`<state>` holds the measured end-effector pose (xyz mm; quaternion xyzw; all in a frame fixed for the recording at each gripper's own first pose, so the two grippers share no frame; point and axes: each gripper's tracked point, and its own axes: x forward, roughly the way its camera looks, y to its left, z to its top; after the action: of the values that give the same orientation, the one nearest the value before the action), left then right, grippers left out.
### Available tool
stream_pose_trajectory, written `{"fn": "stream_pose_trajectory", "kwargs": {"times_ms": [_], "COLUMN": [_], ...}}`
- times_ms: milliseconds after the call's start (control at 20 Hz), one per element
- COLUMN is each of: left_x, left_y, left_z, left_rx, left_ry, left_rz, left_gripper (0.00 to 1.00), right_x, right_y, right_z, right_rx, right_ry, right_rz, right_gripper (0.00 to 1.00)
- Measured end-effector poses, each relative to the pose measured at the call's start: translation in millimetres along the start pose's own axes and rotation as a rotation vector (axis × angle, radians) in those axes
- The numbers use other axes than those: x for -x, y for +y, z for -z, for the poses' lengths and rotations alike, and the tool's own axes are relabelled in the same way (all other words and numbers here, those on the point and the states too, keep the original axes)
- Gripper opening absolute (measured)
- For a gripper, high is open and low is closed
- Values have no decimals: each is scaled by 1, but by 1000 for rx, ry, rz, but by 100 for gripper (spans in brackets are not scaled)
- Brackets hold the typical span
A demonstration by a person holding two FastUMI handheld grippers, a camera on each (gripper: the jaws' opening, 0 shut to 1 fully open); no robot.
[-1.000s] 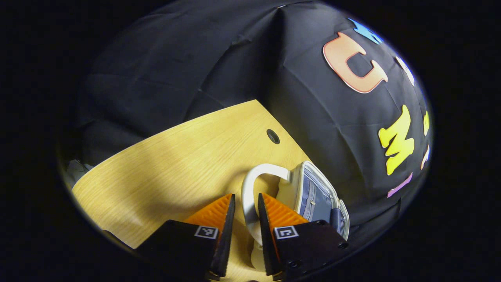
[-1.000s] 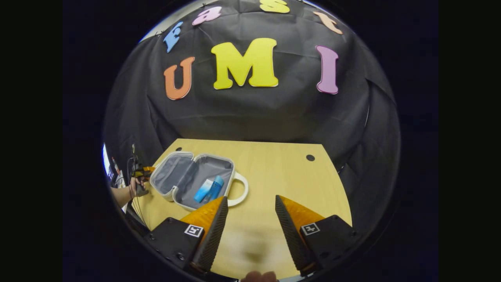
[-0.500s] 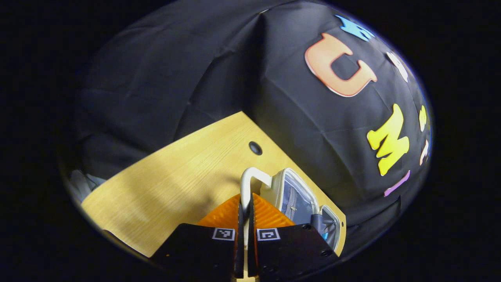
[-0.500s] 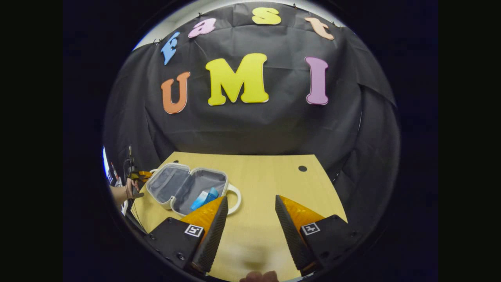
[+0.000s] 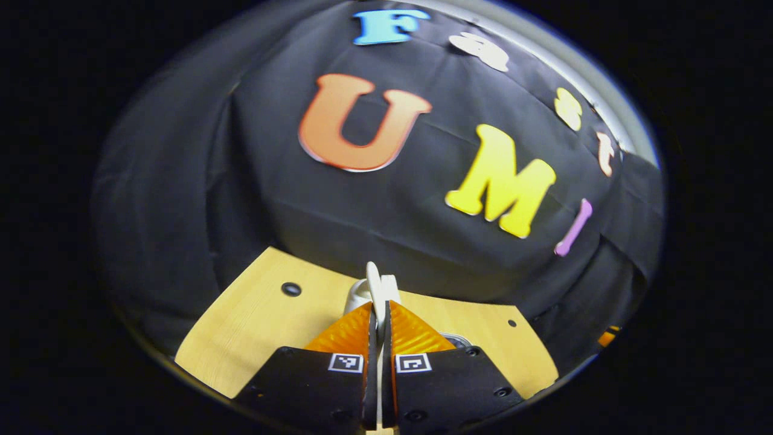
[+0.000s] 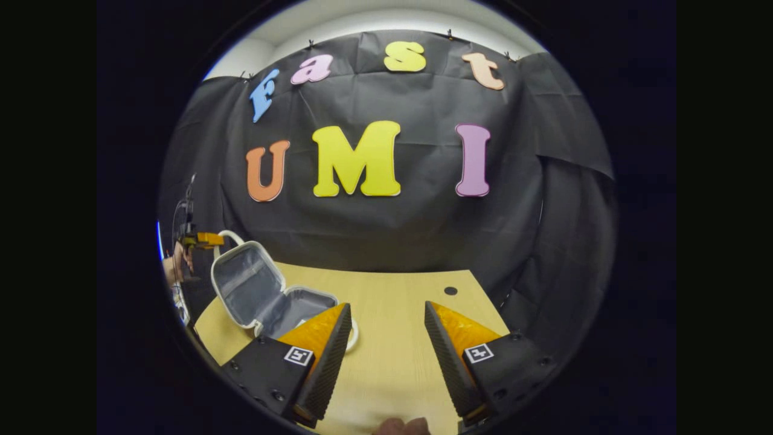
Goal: First open the suitcase, pack the skin care products into it, and then close the suitcase.
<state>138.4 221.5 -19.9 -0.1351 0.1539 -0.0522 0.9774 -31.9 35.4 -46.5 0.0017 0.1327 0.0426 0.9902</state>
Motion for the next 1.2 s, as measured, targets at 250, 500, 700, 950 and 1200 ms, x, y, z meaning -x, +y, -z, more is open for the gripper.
{"fn": "stream_pose_trajectory", "kwargs": {"times_ms": [250,500,700,950,1200], "left_x": [-7,-27,-48,-78,-100], "left_y": [-111,-183,-232,-265,-263], "left_z": [16,64,127,214,256], "left_rx": [-143,-332,-356,-452,-513], "left_ry": [-20,-24,46,204,287], "left_rz": [34,16,46,60,33], "left_gripper": [6,6,6,6,6], "right_x": [11,18,28,37,40], "right_y": [-13,-47,-87,-133,-162], "right_z": [-5,-7,-3,4,14], "right_rx": [-4,-5,19,34,23], "right_ry": [-51,-60,-53,-30,0], "right_rz": [30,87,155,238,279], "right_gripper": [80,80,80,77,79]}}
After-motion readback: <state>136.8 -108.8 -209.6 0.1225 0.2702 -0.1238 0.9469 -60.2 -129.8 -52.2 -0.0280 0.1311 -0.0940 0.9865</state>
